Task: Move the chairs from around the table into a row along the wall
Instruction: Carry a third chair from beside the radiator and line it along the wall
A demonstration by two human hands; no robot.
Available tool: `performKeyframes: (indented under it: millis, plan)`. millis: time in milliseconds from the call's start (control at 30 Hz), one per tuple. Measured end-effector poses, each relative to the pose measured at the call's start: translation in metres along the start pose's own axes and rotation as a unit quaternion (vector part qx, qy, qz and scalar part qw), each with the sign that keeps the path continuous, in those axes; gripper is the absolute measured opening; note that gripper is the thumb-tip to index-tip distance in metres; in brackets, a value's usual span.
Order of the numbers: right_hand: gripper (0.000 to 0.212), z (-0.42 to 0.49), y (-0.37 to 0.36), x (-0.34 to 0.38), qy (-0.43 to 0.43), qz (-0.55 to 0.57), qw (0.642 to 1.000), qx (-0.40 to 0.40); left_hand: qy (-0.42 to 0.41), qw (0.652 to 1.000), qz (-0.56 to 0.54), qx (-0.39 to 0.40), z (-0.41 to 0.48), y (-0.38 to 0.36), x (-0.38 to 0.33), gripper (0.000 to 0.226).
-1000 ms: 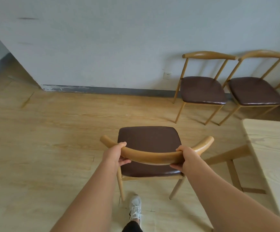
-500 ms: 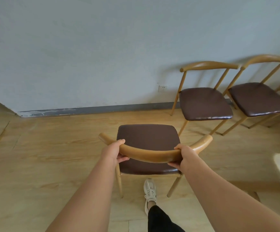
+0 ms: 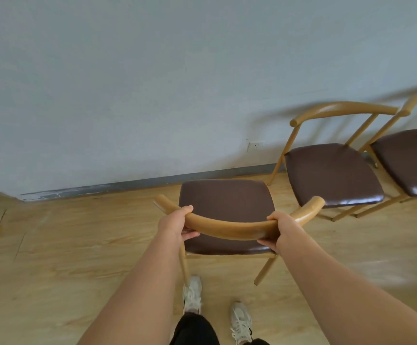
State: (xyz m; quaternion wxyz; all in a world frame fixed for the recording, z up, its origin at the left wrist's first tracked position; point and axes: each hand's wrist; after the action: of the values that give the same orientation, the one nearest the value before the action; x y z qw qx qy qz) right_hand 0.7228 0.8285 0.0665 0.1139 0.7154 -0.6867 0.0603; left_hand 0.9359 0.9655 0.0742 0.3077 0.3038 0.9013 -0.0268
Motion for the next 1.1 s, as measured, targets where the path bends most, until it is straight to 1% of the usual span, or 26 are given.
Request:
performKeyframes:
  millis: [167, 400, 500, 633, 733, 833, 967, 1000, 1100]
  plan:
    - [0.049, 0.017, -0.041, 0.029, -0.022, 0.077, 0.997, -0.011, 0.004, 0.998, 0.040, 0.044, 0.051, -0.012, -0.055, 0.061]
    - [0.043, 0.047, -0.095, 0.043, -0.015, 0.178, 0.984, -0.007, 0.013, 0.991, 0.086, 0.097, 0.129, -0.025, -0.116, 0.060]
    - [0.032, 0.064, -0.110, 0.043, -0.001, 0.213, 0.977, 0.000, 0.023, 0.988, 0.111, 0.104, 0.157, -0.036, -0.127, 0.058]
    - [0.022, 0.084, -0.122, 0.040, 0.003, 0.236, 0.972, 0.003, 0.031, 0.987, 0.122, 0.102, 0.188, -0.044, -0.130, 0.049]
    - [0.023, 0.101, -0.127, 0.034, -0.011, 0.244, 0.969, 0.016, 0.033, 0.987, 0.133, 0.088, 0.202, -0.048, -0.126, 0.046]
    - [0.021, 0.114, -0.127, 0.020, -0.037, 0.245, 0.969, 0.022, 0.051, 0.986, 0.140, 0.070, 0.210, -0.045, -0.115, 0.048]
    - [0.027, 0.121, -0.120, 0.006, -0.072, 0.215, 0.974, 0.022, 0.070, 0.986, 0.143, 0.050, 0.211, -0.034, -0.095, 0.049]
    - [0.027, 0.120, -0.118, 0.006, -0.079, 0.204, 0.976, 0.015, 0.076, 0.986, 0.141, 0.047, 0.210, -0.033, -0.092, 0.049]
    - [0.034, 0.118, -0.105, 0.012, -0.101, 0.188, 0.976, -0.046, 0.103, 0.984, 0.140, 0.031, 0.204, -0.028, -0.079, 0.049]
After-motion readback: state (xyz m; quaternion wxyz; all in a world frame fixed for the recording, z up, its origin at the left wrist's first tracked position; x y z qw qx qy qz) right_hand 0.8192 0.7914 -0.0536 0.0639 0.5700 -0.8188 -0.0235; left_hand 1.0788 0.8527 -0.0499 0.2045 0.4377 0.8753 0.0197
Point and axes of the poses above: each hand's wrist, its own z-axis towards the middle knuckle, its own y-axis out of the back of the hand, x = y × z, and after that the axes turned 5 degrees about -y, right-handed
